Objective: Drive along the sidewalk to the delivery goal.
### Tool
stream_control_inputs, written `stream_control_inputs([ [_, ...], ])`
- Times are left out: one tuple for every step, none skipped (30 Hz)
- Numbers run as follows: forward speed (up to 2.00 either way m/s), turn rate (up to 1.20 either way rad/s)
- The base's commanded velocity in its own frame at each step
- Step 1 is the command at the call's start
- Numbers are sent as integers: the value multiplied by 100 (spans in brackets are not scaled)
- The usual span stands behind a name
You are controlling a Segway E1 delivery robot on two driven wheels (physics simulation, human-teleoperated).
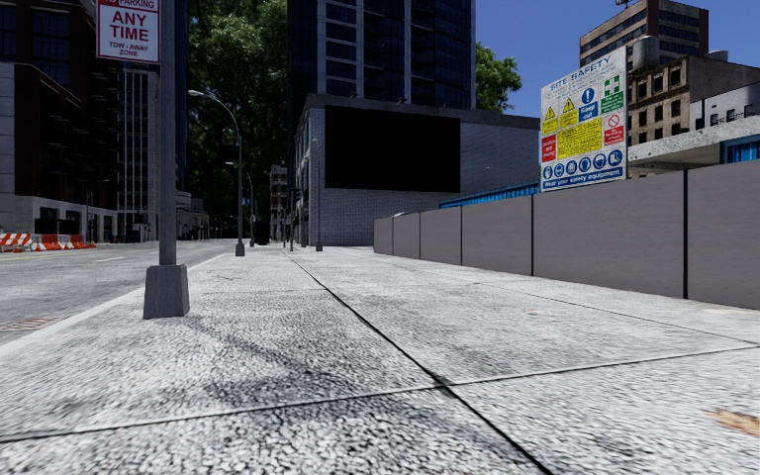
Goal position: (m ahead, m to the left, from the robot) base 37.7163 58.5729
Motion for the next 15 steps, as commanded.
stream_control_inputs([
  [0, 0],
  [0, 0],
  [0, 0],
  [0, 0],
  [0, 0],
  [0, 0],
  [0, 0],
  [0, 0],
  [0, 0],
  [0, 0],
  [0, 0],
  [0, 0],
  [0, 0],
  [0, 0],
  [0, 0],
])
